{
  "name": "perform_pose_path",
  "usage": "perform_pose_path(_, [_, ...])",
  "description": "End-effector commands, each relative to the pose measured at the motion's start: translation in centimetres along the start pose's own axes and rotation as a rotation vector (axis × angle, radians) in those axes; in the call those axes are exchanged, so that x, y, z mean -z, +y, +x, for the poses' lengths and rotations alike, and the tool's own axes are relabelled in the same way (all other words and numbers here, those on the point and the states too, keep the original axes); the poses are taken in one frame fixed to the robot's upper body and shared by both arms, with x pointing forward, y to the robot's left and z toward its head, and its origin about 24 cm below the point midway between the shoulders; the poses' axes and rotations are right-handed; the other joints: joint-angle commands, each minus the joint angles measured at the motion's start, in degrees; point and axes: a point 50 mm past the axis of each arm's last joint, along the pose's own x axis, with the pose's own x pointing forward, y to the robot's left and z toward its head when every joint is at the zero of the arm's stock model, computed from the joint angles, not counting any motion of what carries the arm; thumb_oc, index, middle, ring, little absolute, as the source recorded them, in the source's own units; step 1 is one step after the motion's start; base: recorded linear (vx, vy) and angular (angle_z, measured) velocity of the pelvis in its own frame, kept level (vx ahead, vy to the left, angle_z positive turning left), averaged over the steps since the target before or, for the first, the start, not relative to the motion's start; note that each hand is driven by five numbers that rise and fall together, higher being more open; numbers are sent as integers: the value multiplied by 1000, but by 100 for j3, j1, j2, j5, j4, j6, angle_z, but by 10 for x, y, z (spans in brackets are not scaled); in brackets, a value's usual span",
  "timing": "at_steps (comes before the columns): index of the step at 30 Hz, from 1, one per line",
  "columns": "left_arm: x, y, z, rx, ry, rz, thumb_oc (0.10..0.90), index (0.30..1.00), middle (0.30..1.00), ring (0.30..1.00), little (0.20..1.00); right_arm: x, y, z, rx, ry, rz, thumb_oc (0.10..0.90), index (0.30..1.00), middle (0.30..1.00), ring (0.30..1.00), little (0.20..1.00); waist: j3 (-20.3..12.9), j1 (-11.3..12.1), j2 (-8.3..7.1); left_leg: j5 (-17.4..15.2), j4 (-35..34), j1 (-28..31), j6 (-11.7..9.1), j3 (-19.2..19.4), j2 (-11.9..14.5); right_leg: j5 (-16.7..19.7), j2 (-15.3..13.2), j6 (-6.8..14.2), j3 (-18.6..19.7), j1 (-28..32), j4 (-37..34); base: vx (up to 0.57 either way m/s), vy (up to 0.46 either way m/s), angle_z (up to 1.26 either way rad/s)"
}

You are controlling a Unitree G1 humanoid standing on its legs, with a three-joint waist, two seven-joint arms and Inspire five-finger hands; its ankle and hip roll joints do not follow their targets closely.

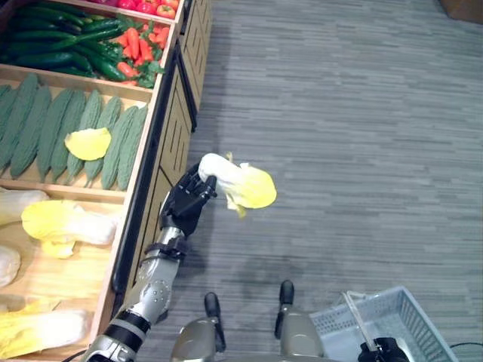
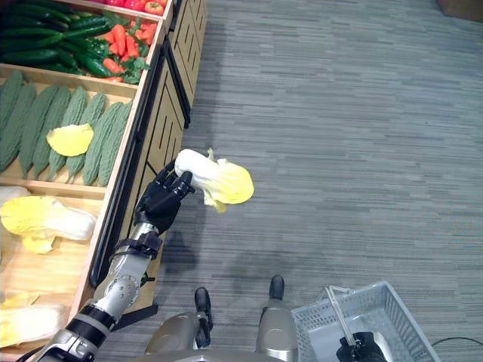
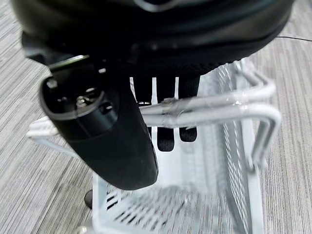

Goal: Get the vegetables into the basket

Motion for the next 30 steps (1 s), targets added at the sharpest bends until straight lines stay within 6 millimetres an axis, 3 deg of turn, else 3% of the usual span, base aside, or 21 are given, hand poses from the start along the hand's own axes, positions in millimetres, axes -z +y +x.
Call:
perform_pose_path(1, [-35,-50,10,267,-185,-4,400,300,300,300,300,-7,-29,5,96,-38,-19,400,300,300,300,300,-377,104,-96,-272,404,-6,-292,-51,297,468,-368,460,109,-99,100,49,-86,-7])
perform_pose_path(6, [-34,-46,7,260,-173,9,400,300,300,300,300,-7,-31,6,104,-44,-34,400,300,300,300,300,-518,115,-93,-156,172,197,-382,-45,379,464,-271,480,106,50,-108,61,-83,-6])
perform_pose_path(11, [-33,-40,3,261,-141,33,400,300,300,300,300,-5,-59,8,161,-29,-103,400,300,300,300,300,-814,164,-36,154,-381,602,-505,-28,491,505,-96,497,79,339,-489,77,-98,-4])
perform_pose_path(14, [-29,-41,2,288,-103,47,400,300,300,300,300,-27,-90,12,233,-92,-133,400,300,300,300,300,-958,173,-1,260,-627,751,-552,3,557,492,-18,497,106,423,-611,38,-75,-2])
perform_pose_path(16, [-28,-42,2,294,-97,50,400,300,300,300,300,-36,-97,13,251,-123,-144,400,300,300,300,300,-979,167,11,268,-635,757,-562,-3,578,484,-4,493,108,443,-623,8,-36,-3])
perform_pose_path(17, [-27,-43,3,304,-89,53,400,300,300,300,300,-45,-104,13,268,-157,-156,400,300,300,300,300,-1004,165,24,265,-635,766,-570,3,596,474,6,492,100,456,-634,0,0,0])
perform_pose_path(18, [-26,-46,2,328,-74,60,400,300,300,300,300,-78,-112,10,288,-295,-189,400,300,300,300,300,-1058,138,47,271,-635,785,-588,25,624,453,28,493,94,489,-668,0,0,0])
perform_pose_path(19, [-26,-46,2,328,-74,60,400,300,300,300,300,-78,-112,10,288,-295,-190,400,300,300,300,300,-1056,137,50,270,-635,788,-589,23,626,453,30,492,92,494,-670,18,-31,-2])
perform_pose_path(20, [-25,-48,1,347,-66,60,400,300,300,300,300,-101,-125,7,324,-377,-222,400,300,300,300,300,-1102,137,72,248,-635,807,-589,25,638,440,39,491,79,529,-705,13,-19,-3])
perform_pose_path(22, [-25,-49,0,357,-59,64,400,300,300,300,300,-133,-132,-1,346,-503,-273,400,300,300,300,300,-1143,120,92,234,-635,840,-594,52,654,438,48,486,95,553,-719,17,-13,-4])
perform_pose_path(23, [-25,-49,0,357,-59,64,400,300,300,300,300,-133,-132,-1,346,-502,-273,400,300,300,300,300,-1141,120,94,233,-635,843,-595,52,655,437,49,486,94,556,-719,12,-10,-5])
perform_pose_path(24, [-24,-52,0,371,-48,66,400,300,300,300,300,-152,-136,-8,362,-579,-273,400,300,300,300,300,-1173,107,118,232,-635,861,-596,62,664,424,64,477,90,573,-719,3,-6,-5])
perform_pose_path(25, [-24,-52,0,371,-48,66,400,300,300,300,300,-152,-136,-8,362,-579,-273,400,300,300,300,300,-1173,108,118,232,-635,861,-596,62,664,424,65,477,90,573,-719,9,-7,-5])
perform_pose_path(27, [-23,-58,0,410,-32,84,400,300,300,300,300,-187,-145,-21,402,-700,-354,400,300,300,300,300,-1214,108,144,226,-635,864,-602,66,685,416,77,468,79,603,-745,11,-3,-5])
perform_pose_path(30, [-22,-66,1,454,-17,105,400,300,300,300,300,-205,-145,-28,412,-757,-382,400,300,300,300,300,-1233,115,161,215,-635,881,-604,74,692,414,79,464,80,620,-756,0,0,0])
